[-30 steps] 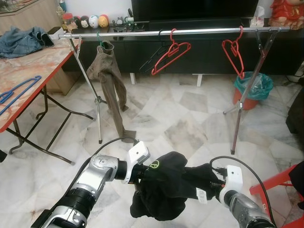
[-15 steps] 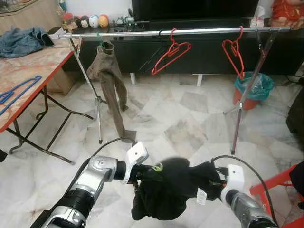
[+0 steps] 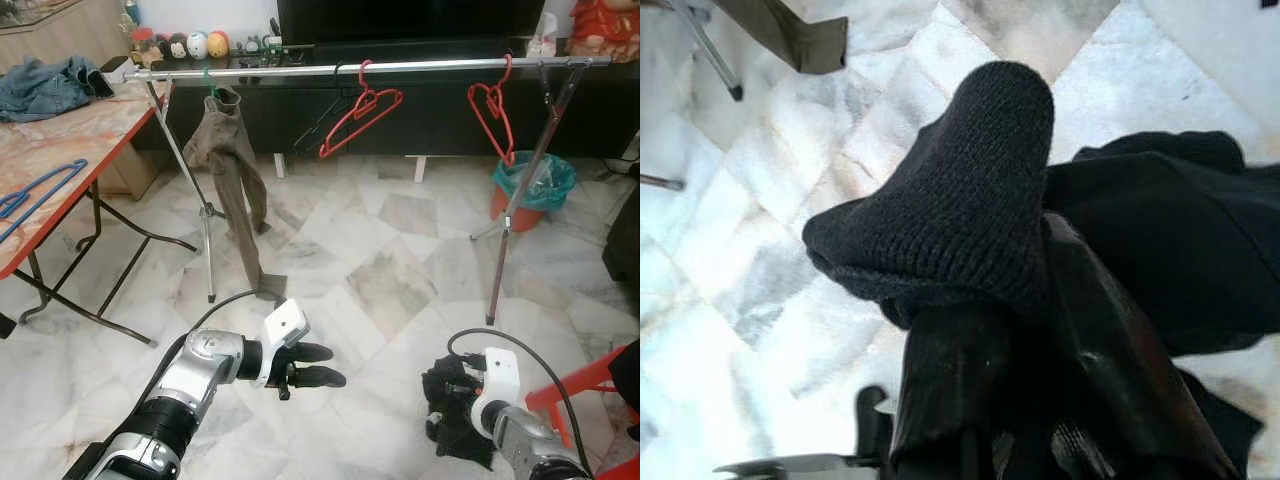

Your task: Hang hanger

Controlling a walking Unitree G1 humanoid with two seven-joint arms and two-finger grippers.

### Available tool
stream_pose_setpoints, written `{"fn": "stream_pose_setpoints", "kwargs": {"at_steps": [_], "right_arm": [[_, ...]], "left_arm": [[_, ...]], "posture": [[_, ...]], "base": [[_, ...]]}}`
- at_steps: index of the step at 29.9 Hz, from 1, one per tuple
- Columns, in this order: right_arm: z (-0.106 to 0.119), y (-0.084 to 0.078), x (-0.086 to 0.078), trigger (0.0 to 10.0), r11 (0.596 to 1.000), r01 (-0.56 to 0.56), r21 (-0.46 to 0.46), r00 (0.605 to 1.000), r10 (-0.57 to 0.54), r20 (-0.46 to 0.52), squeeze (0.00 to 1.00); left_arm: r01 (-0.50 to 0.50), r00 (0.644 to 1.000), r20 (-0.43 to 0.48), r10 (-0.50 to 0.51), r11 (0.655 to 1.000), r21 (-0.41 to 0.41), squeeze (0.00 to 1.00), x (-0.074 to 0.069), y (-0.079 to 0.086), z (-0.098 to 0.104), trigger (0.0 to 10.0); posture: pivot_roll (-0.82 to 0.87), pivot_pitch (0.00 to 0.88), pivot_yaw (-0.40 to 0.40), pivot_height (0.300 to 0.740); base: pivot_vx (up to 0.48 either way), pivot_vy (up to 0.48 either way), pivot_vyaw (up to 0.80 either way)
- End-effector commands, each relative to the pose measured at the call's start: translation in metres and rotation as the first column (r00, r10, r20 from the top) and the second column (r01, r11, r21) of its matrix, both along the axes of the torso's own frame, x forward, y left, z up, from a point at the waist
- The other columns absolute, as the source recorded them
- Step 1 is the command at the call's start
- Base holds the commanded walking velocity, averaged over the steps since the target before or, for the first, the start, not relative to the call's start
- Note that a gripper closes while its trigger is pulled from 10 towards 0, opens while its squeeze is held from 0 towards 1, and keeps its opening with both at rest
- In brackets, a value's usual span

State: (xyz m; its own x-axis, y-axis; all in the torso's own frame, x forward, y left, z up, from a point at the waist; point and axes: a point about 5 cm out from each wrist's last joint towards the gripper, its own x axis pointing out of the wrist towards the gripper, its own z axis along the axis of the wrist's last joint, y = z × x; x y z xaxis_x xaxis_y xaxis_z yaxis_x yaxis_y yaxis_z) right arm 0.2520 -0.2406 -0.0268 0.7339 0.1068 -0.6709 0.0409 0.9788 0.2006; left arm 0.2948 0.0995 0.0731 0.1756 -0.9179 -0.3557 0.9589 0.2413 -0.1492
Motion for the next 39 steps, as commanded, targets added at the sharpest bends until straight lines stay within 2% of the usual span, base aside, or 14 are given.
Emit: {"fn": "stream_pose_setpoints", "kwargs": {"at_steps": [1,4,7,8,9,10,11,16,19,26,28,31,34,39], "right_arm": [[0.001,0.002,0.002,0.0,1.0,-0.02,-0.009,1.0,0.02,0.005,0.0],[0.002,0.003,0.003,0.0,0.999,-0.043,-0.027,0.999,0.043,0.006,0.0],[0.006,0.004,0.008,0.0,0.994,-0.077,-0.079,0.997,0.079,0.02,0.0],[0.009,0.003,0.012,0.0,0.991,-0.084,-0.106,0.995,0.089,0.035,0.0],[0.013,0.001,0.016,9.3,0.983,-0.096,-0.155,0.993,0.105,0.054,0.0],[0.015,-0.001,0.018,10.0,0.976,-0.106,-0.188,0.991,0.118,0.057,0.0],[0.018,-0.004,0.02,10.0,0.961,-0.125,-0.247,0.988,0.144,0.059,0.0],[0.029,-0.01,0.029,10.0,0.879,-0.193,-0.435,0.969,0.241,0.057,0.0],[0.031,-0.011,0.031,10.0,0.75,-0.293,-0.594,0.935,0.354,-0.014,0.0],[0.021,0.0,0.024,10.0,0.82,-0.254,-0.513,0.951,0.309,0.024,0.0],[0.018,0.004,0.023,10.0,0.881,-0.187,-0.434,0.968,0.24,0.069,0.0],[0.013,0.006,0.018,10.0,0.924,-0.113,-0.365,0.984,0.154,0.087,0.0],[-0.003,0.005,0.001,10.0,0.921,-0.111,-0.372,0.993,0.118,-0.005,0.0],[-0.014,0.002,-0.014,10.0,0.934,-0.058,-0.353,0.998,0.045,-0.046,0.0]], "left_arm": [[-0.012,1.0,0.01,0.012,1.0,0.004,1.0,0.002,0.002,0.001,10.0],[-0.026,1.0,0.002,0.026,1.0,0.015,1.0,0.001,0.003,-0.003,10.0],[-0.118,0.992,0.057,0.112,0.986,0.119,1.0,0.006,0.009,-0.016,10.0],[-0.187,0.98,0.1,0.172,0.969,0.165,0.0,0.009,0.012,-0.021,10.0],[-0.293,0.952,0.158,0.263,0.93,0.22,0.0,0.015,0.017,-0.028,10.0],[-0.355,0.931,0.177,0.318,0.902,0.245,0.0,0.017,0.02,-0.031,10.0],[-0.424,0.903,0.191,0.384,0.865,0.267,0.0,0.02,0.025,-0.035,10.0],[-0.574,0.819,0.202,0.538,0.764,0.293,0.0,0.017,0.038,-0.048,10.0],[-0.602,0.796,0.215,0.566,0.706,0.373,0.0,0.003,0.05,-0.068,10.0],[-0.643,0.754,0.186,0.63,0.648,0.408,0.0,-0.015,0.059,-0.089,10.0],[-0.678,0.715,0.161,0.68,0.618,0.398,0.0,-0.019,0.063,-0.093,10.0],[-0.701,0.685,0.152,0.712,0.588,0.403,0.0,-0.024,0.066,-0.098,10.0],[-0.704,0.675,0.141,0.724,0.574,0.419,0.0,-0.031,0.067,-0.104,10.0],[-0.706,0.669,0.1,0.737,0.587,0.397,0.0,-0.035,0.064,-0.107,10.0]], "posture": [[-0.02,0.034,0.091,0.74],[-0.02,0.035,0.09,0.74],[-0.01,0.034,0.089,0.74],[-0.01,0.034,0.089,0.74],[-0.02,0.033,0.09,0.74],[-0.02,0.033,0.09,0.74],[-0.02,0.033,0.09,0.74],[-0.03,0.033,0.086,0.74],[-0.03,0.034,0.083,0.74],[-0.02,0.036,0.078,0.74],[-0.03,0.035,0.077,0.74],[-0.03,0.033,0.077,0.74],[-0.03,0.032,0.075,0.74],[-0.03,0.029,0.075,0.74]], "base": [[0.0,0.0,0.0],[0.0,0.0,0.0],[0.0,0.0,0.0],[0.0,0.0,0.0],[0.0,0.0,0.0],[0.0,0.0,0.0],[0.0,0.0,0.0],[0.0,0.0,0.0],[0.0,0.0,0.0],[0.0,0.0,0.0],[0.0,0.0,0.0],[0.0,0.0,0.0],[0.0,0.0,0.0],[0.0,0.0,0.0]]}}
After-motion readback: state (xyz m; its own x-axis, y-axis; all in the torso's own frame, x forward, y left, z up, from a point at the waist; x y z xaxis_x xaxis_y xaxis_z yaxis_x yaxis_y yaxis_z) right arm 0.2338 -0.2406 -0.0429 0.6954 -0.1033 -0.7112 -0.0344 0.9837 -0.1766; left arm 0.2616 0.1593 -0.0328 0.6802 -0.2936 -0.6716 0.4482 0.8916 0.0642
